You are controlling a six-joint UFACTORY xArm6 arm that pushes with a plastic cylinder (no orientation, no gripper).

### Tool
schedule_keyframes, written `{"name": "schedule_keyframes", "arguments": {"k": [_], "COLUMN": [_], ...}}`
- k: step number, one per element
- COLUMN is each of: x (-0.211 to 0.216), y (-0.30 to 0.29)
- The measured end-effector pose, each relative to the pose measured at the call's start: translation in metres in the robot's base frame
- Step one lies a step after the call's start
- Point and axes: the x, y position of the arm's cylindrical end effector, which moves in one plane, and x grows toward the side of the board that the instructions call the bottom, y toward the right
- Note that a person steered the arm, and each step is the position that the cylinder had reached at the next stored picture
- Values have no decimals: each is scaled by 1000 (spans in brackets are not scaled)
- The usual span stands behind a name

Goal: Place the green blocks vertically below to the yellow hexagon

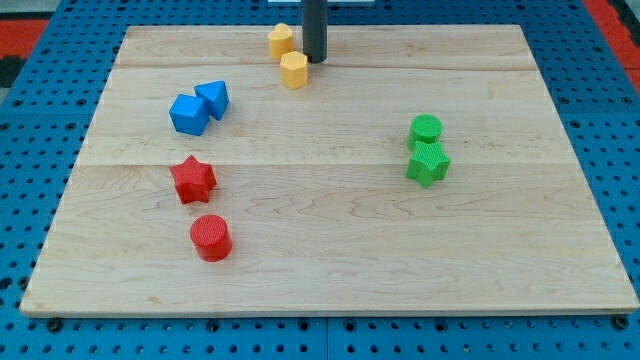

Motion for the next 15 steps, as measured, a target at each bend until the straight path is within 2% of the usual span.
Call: {"name": "schedule_keyframes", "arguments": {"k": [1,2,3,4,5,6,7,9,10,12,14,15], "x": [0,2,6,30,118,171,153,164,121,111,41,34], "y": [0,51,180,244,203,125,51,12,3,2,24,23]}}
